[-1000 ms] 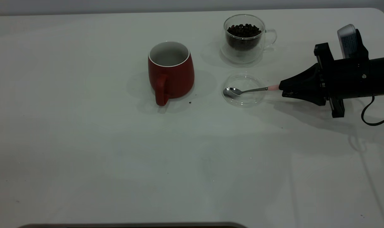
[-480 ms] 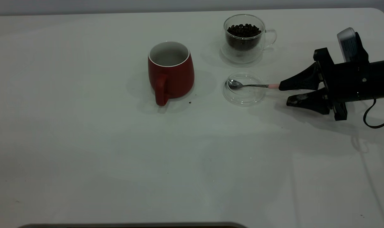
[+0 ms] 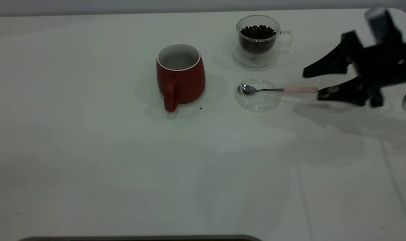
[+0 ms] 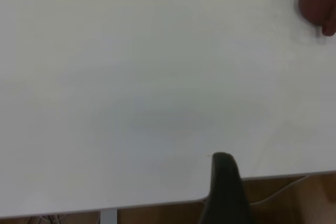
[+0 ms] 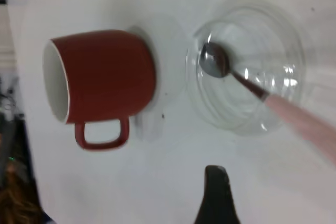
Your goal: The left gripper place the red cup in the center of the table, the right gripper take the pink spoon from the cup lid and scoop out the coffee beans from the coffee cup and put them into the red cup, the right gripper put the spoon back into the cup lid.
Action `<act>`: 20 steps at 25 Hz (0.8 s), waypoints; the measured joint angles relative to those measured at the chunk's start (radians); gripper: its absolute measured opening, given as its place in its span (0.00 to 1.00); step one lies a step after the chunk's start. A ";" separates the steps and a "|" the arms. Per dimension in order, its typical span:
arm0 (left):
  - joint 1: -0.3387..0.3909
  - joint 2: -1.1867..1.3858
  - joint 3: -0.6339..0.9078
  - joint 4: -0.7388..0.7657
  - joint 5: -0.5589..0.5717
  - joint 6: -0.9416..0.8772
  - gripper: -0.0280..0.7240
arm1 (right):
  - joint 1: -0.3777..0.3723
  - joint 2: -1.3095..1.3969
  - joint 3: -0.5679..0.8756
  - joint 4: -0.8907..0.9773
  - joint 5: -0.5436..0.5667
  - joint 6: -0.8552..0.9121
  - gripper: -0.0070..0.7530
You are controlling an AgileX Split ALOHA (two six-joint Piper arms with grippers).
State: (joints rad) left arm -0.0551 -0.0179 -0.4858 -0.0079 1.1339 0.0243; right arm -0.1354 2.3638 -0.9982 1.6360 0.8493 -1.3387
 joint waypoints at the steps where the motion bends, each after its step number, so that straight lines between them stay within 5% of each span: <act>1: 0.000 0.000 0.000 0.000 0.000 0.000 0.82 | -0.002 -0.047 0.015 -0.057 -0.025 0.046 0.82; 11: 0.000 0.000 0.000 0.000 0.000 -0.002 0.82 | 0.011 -0.542 0.078 -0.987 -0.032 0.907 0.78; 20: 0.000 0.000 0.000 0.000 0.000 -0.002 0.82 | 0.200 -0.980 0.089 -1.456 0.094 1.230 0.78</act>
State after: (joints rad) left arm -0.0551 -0.0179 -0.4858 -0.0079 1.1339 0.0222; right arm 0.0644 1.3843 -0.9095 0.1804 0.9437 -0.1083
